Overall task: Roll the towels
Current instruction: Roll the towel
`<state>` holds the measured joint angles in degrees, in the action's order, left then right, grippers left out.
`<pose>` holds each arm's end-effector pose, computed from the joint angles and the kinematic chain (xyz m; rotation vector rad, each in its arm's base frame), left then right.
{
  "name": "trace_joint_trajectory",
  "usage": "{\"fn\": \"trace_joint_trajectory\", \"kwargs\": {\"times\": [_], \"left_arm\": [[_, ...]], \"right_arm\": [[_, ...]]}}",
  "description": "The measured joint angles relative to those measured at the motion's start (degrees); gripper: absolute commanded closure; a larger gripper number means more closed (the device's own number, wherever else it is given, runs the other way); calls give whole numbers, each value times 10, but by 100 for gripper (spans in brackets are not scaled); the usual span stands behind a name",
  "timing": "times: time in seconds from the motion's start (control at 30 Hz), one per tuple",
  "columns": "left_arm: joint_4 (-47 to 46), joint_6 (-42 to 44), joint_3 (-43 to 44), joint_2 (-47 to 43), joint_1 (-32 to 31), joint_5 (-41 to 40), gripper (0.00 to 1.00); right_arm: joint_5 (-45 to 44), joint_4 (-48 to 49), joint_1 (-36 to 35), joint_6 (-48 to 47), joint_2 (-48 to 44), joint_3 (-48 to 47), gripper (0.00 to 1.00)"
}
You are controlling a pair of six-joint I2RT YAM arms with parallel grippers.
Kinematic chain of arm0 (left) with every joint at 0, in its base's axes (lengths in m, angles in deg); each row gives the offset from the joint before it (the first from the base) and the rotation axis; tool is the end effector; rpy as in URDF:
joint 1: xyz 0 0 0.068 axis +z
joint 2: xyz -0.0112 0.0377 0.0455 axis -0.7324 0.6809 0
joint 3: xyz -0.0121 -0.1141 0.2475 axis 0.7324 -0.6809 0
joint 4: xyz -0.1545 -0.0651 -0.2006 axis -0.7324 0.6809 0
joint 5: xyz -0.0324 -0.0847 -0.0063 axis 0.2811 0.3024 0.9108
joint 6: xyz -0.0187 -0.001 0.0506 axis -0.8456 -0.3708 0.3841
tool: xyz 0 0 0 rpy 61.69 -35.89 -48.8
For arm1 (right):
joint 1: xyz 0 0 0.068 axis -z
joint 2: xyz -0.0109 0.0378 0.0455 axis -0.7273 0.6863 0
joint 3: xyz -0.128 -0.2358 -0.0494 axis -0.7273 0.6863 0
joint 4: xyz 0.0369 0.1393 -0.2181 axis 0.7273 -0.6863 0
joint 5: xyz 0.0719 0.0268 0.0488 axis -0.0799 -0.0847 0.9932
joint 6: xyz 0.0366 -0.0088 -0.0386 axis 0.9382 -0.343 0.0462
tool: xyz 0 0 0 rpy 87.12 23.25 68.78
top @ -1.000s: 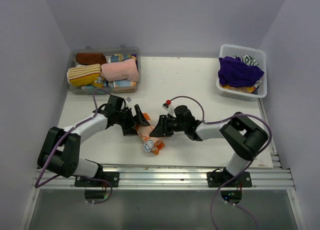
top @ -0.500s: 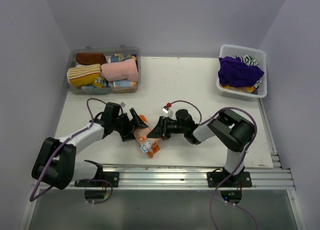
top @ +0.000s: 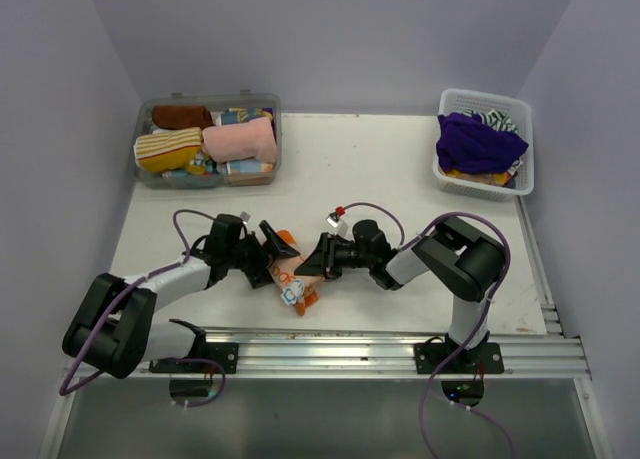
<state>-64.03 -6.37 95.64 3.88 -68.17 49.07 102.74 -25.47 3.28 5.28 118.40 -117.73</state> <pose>0.1994 -0.0947 0.1408 -0.8077 2.5834 -1.1814 0.2188 0.2356 0.1113 -0.0716 2.3381 1.7450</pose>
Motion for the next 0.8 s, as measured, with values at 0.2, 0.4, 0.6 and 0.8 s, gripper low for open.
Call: {"fn": "trace_joint_trajectory", "kwargs": {"times": [0.2, 0.4, 0.6, 0.8], "left_arm": [[-29, -24, -7, 11, -9, -4, 18], [-42, -37, -9, 22, -20, -14, 54], [-21, -33, 5, 25, -29, -15, 61], [9, -29, 17, 25, -31, -15, 62]], "right_arm": [[0, 0, 2, 1, 0, 1, 76], [-6, -16, 3, -1, -2, 1, 19], [-71, -199, 3, -78, -113, 0, 12], [-200, -449, 6, -196, -337, -23, 11]]}}
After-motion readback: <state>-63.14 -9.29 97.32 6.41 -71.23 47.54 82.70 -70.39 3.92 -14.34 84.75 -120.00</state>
